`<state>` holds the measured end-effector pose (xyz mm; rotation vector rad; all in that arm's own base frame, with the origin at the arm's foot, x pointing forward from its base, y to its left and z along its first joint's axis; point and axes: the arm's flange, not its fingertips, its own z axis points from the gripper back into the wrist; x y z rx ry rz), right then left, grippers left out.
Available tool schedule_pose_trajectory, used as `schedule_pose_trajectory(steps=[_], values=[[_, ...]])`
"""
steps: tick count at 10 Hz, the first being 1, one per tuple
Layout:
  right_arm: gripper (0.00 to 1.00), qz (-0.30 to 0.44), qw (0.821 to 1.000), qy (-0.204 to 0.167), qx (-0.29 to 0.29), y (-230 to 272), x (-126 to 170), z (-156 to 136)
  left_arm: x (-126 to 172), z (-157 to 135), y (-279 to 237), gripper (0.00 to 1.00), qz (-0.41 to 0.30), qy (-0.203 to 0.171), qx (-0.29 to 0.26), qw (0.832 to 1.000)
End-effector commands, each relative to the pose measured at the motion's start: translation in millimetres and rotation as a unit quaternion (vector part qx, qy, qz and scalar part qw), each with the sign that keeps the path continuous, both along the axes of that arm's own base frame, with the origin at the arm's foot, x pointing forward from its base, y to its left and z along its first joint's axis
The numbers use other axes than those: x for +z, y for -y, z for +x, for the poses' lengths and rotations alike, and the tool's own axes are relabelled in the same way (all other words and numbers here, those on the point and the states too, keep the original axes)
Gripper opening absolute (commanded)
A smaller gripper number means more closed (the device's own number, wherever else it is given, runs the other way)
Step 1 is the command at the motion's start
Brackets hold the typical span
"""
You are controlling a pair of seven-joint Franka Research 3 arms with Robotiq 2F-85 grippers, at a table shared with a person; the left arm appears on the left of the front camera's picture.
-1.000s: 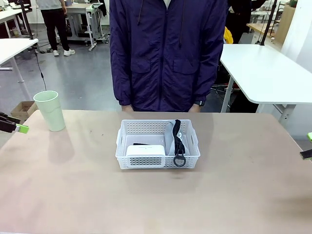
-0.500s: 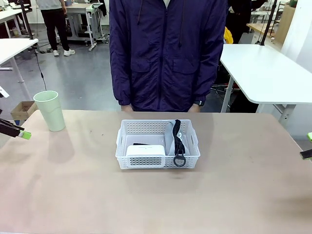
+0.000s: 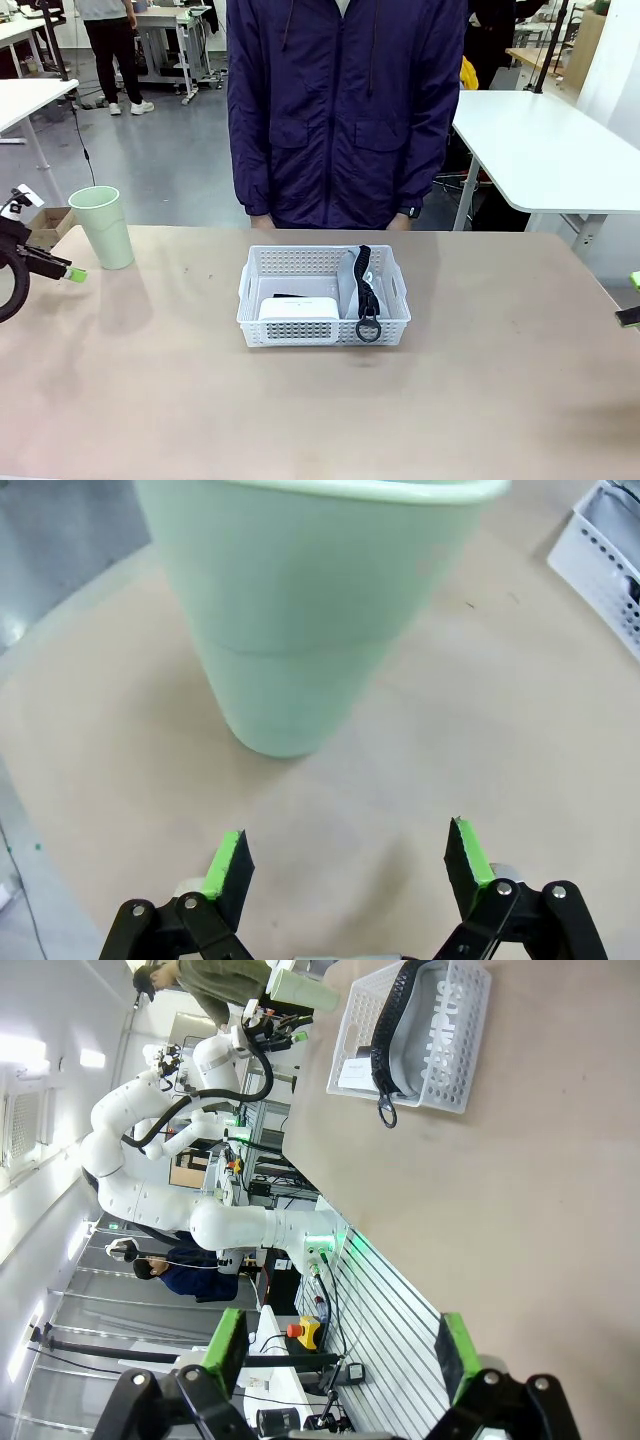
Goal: Efficiently arrange items inside the basket to fit them all.
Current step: Pick up the Reusable plastic cup and place it inside the Organizing basket.
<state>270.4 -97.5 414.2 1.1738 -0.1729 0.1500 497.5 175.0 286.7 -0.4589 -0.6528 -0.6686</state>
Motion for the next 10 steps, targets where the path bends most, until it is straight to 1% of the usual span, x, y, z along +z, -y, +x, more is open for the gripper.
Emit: schedule_pose_trajectory(steps=[1, 3, 5, 6, 7, 8, 10], values=[[1.00, -0.003, 1.000, 0.006, 0.007, 1.7, 0.3, -2.3, -14.2, 14.6, -1.8, 1.00, -0.005, 0.046, -0.002, 0.999], [1.00, -0.003, 1.000, 0.006, 0.007, 1.7, 0.3, -2.3, -23.2, 31.6, -4.2, 1.00, -0.010, 0.061, -0.006, 0.998], [1.00, -0.003, 1.000, 0.006, 0.007, 1.7, 0.3, -2.3, -27.5, 42.3, -5.2, 1.00, -0.024, 0.093, -0.009, 0.995], [1.00, -0.003, 1.000, 0.006, 0.007, 1.7, 0.3, -2.3, -29.8, 47.1, -6.2, 1.00, -0.044, 0.083, -0.014, 0.995], [1.00, -0.003, 1.000, 0.006, 0.007, 1.7, 0.3, -2.3, -30.3, 48.8, -4.9, 1.00, -0.046, 0.094, -0.011, 0.994], [1.00, -0.003, 1.000, 0.006, 0.007, 1.7, 0.3, -2.3, -31.4, 50.8, -3.3, 1.00, -0.054, 0.107, -0.018, 0.993], [1.00, -0.003, 1.000, 0.006, 0.007, 1.7, 0.3, -2.3, -34.1, 55.8, 1.4, 1.00, -0.063, 0.119, -0.033, 0.990]])
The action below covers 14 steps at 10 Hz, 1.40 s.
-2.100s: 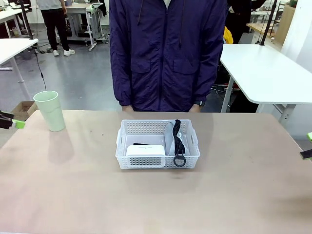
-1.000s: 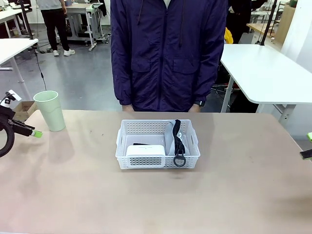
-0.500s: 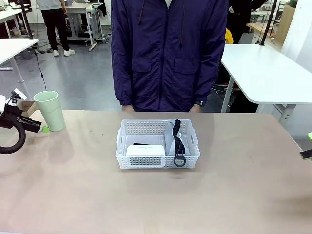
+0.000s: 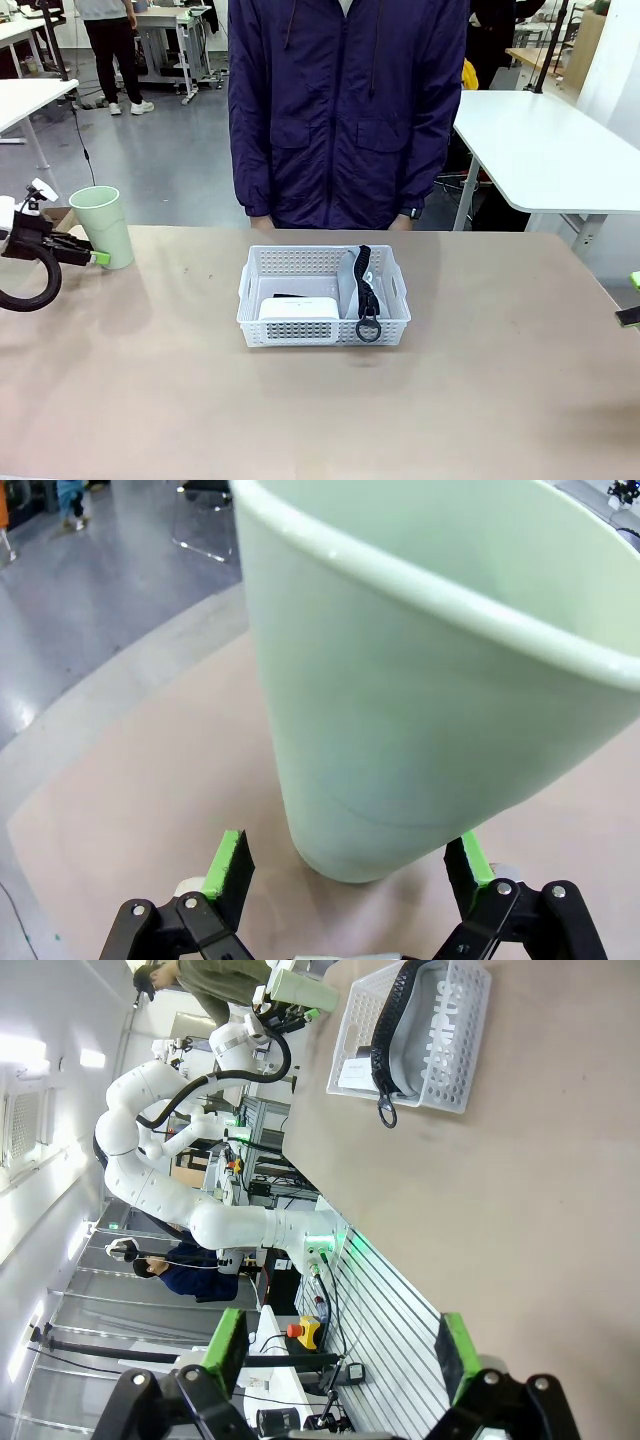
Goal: Efficiently arrange items inside the basket to fit them all.
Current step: Pick up the Reusable plastic cup and place it inside the Organizing basket.
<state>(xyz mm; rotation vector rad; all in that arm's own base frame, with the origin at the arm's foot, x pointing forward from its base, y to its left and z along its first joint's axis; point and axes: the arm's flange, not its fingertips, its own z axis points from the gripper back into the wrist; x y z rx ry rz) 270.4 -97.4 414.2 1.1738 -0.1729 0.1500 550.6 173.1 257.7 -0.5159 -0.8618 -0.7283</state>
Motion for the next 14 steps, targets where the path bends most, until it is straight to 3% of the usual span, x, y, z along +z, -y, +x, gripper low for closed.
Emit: schedule_pose_trajectory(steps=[1, 3, 7, 14], values=[[1.00, -0.003, 1.000, 0.006, 0.007, 1.7, 0.3, -2.3, -6.1, 3.2, 3.0, 1.00, -0.007, 0.035, -0.016, 0.999], [1.00, -0.003, 1.000, 0.006, 0.007, 1.7, 0.3, -2.3, -5.0, 3.8, 7.0, 1.00, -0.008, 0.077, -0.025, 0.997], [1.00, -0.003, 1.000, 0.006, 0.007, 1.7, 0.3, -2.3, -1.9, 4.9, 5.3, 1.00, -0.043, 0.119, -0.041, 0.991], [1.00, -0.003, 1.000, 0.006, 0.007, 1.7, 0.3, -2.3, 13.2, 6.0, 8.3, 1.00, -0.075, 0.134, -0.075, 0.985]])
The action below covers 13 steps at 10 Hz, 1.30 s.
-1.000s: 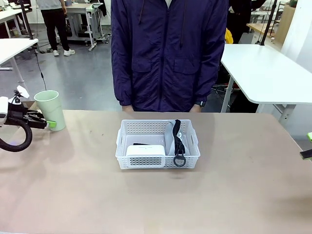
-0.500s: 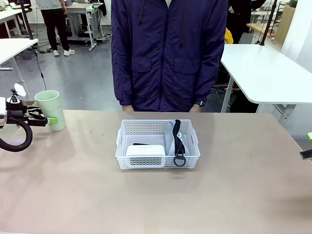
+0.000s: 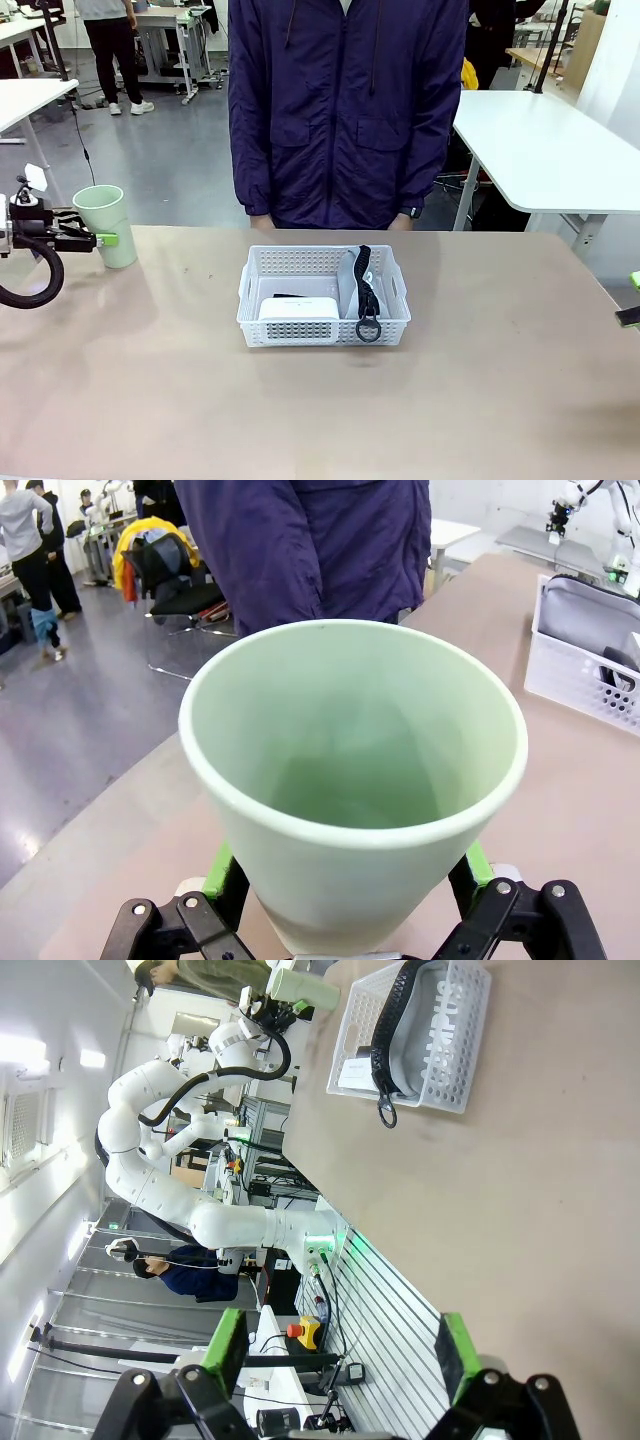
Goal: Efficiently arrange items inside the basket to fit them all.
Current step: Pick up the Reusable plastic cup and place it inside the Organizing basket.
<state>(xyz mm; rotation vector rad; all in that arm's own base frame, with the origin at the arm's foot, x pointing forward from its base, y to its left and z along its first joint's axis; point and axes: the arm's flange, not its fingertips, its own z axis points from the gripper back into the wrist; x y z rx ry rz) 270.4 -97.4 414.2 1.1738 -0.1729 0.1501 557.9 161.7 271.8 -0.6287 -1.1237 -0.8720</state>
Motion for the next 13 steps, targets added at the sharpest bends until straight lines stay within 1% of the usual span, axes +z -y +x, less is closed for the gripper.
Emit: schedule_pose_trajectory(steps=[1, 2, 3, 4, 5, 7, 8, 9, 10, 11, 12, 13], values=[[1.00, -0.003, 1.000, 0.006, 0.007, 1.7, 0.3, -2.3, -1.4, -0.8, -3.4, 1.00, -0.004, 0.007, -0.006, 1.000], [1.00, -0.003, 1.000, 0.006, 0.007, 1.7, 0.3, -2.3, -0.9, -0.1, -3.3, 0.90, -0.008, 0.003, -0.003, 1.000], [1.00, -0.003, 1.000, 0.006, 0.007, 1.7, 0.3, -2.3, 0.3, 0.5, -3.7, 0.42, -0.007, -0.013, 0.001, 1.000], [1.00, -0.003, 1.000, 0.006, 0.007, 1.7, 0.3, -2.3, 1.2, 0.1, -3.1, 0.33, -0.002, -0.017, 0.001, 1.000], [1.00, -0.003, 1.000, 0.006, 0.007, 1.7, 0.3, -2.3, 2.0, -0.7, -2.9, 0.00, -0.002, -0.016, 0.000, 1.000], [1.00, -0.003, 1.000, 0.006, 0.007, 1.7, 0.3, -2.3, 5.6, -6.8, -3.0, 0.00, -0.005, -0.012, -0.002, 1.000], [1.00, -0.003, 1.000, 0.006, 0.007, 1.7, 0.3, -2.3, 13.1, -16.0, -2.9, 0.28, -0.006, -0.015, 0.000, 1.000], [1.00, -0.003, 1.000, 0.006, 0.007, 1.7, 0.3, -2.3, 30.6, -36.2, -0.4, 0.27, -0.009, -0.037, -0.006, 0.999], [1.00, -0.003, 1.000, 0.006, 0.007, 1.7, 0.3, -2.3, 60.4, -76.5, 1.6, 0.00, -0.010, -0.038, -0.043, 0.998], [1.00, -0.003, 1.000, 0.006, 0.007, 1.7, 0.3, -2.3, 83.4, -116.2, 4.0, 0.00, 0.001, -0.041, -0.080, 0.996], [1.00, -0.003, 1.000, 0.006, 0.007, 1.7, 0.3, -2.3, 94.9, -145.9, 5.7, 0.00, 0.016, -0.042, -0.095, 0.994], [1.00, -0.003, 1.000, 0.006, 0.007, 1.7, 0.3, -2.3, 98.2, -176.9, 7.3, 0.26, 0.033, -0.052, -0.124, 0.990]])
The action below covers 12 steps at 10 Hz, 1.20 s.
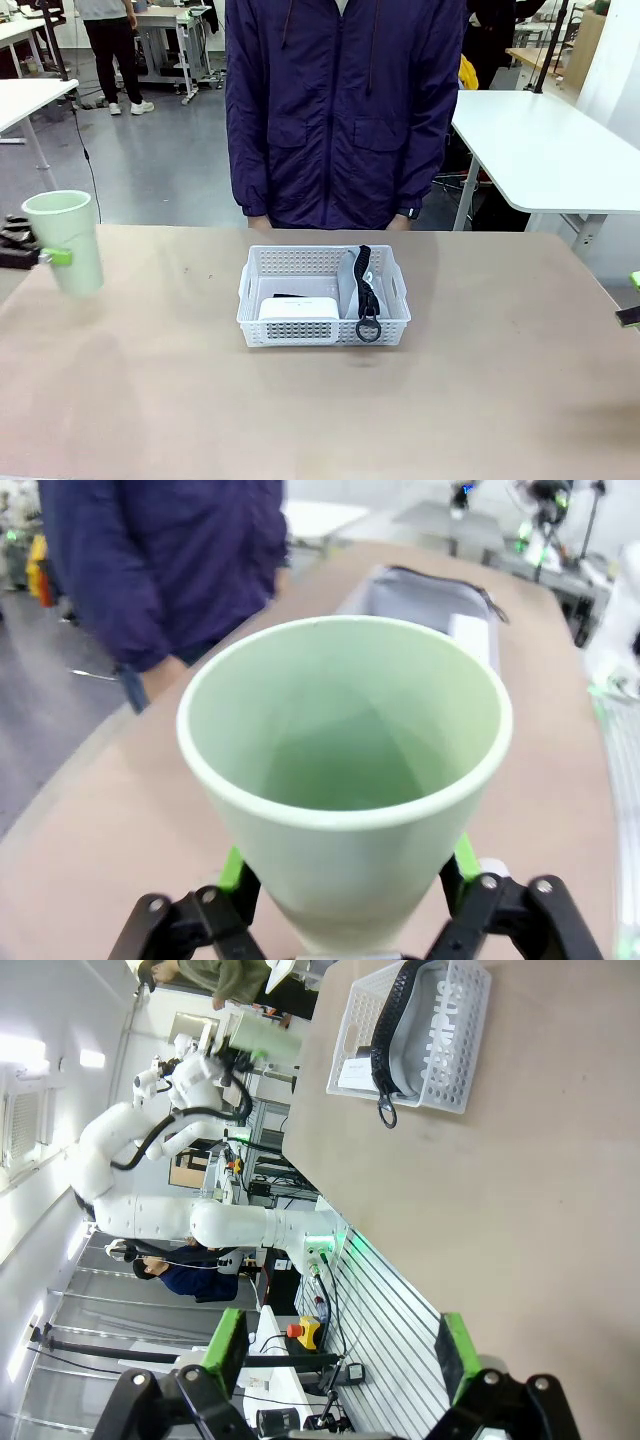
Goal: Efficiently arrange items inside the basket to fit them all.
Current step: Pick up the Reusable plastic cup and place it inside the Organizing basket.
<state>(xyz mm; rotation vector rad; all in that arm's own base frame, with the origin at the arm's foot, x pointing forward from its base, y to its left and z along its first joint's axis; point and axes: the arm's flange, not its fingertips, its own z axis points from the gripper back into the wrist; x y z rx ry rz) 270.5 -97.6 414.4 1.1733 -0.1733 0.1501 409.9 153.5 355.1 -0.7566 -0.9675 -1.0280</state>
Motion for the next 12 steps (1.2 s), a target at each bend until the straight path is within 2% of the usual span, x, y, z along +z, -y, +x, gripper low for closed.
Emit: schedule_pose_trajectory(steps=[1, 2, 3, 4, 5, 8, 9, 10, 11, 12], values=[[1.00, -0.003, 1.000, 0.006, 0.007, 1.5, 0.1, -2.3, 12.6, -44.5, -1.3, 0.26, 0.015, -0.017, -0.026, 0.999], [1.00, -0.003, 1.000, 0.006, 0.007, 1.5, 0.1, -2.3, 10.4, -52.7, -3.8, 0.00, 0.007, -0.002, -0.014, 1.000], [1.00, -0.003, 1.000, 0.006, 0.007, 1.5, 0.1, -2.3, 10.0, -53.9, -8.2, 0.26, -0.026, 0.021, 0.005, 0.999], [1.00, -0.003, 1.000, 0.006, 0.007, 1.5, 0.1, -2.3, 9.2, -46.2, -9.4, 0.00, -0.046, -0.014, 0.007, 0.999], [1.00, -0.003, 1.000, 0.006, 0.007, 1.5, 0.1, -2.3, 10.5, -59.6, -4.0, 0.00, 0.007, -0.003, -0.016, 1.000], [1.00, -0.003, 1.000, 0.006, 0.007, 1.5, 0.1, -2.3, 10.5, -59.6, -4.0, 0.00, 0.007, -0.003, -0.016, 1.000], [1.00, -0.003, 1.000, 0.006, 0.007, 1.5, 0.1, -2.3, 6.7, -58.0, -5.5, 0.85, -0.003, -0.008, -0.009, 1.000], [1.00, -0.003, 1.000, 0.006, 0.007, 1.5, 0.1, -2.3, 16.3, -60.1, 14.3, 0.85, 0.001, -0.014, 0.052, 0.999], [1.00, -0.003, 1.000, 0.006, 0.007, 1.5, 0.1, -2.3, 46.4, -63.0, 53.3, 0.85, 0.049, 0.025, 0.043, 0.998], [1.00, -0.003, 1.000, 0.006, 0.007, 1.5, 0.1, -2.3, 75.3, -65.3, 110.4, 0.85, 0.109, 0.061, 0.008, 0.992]])
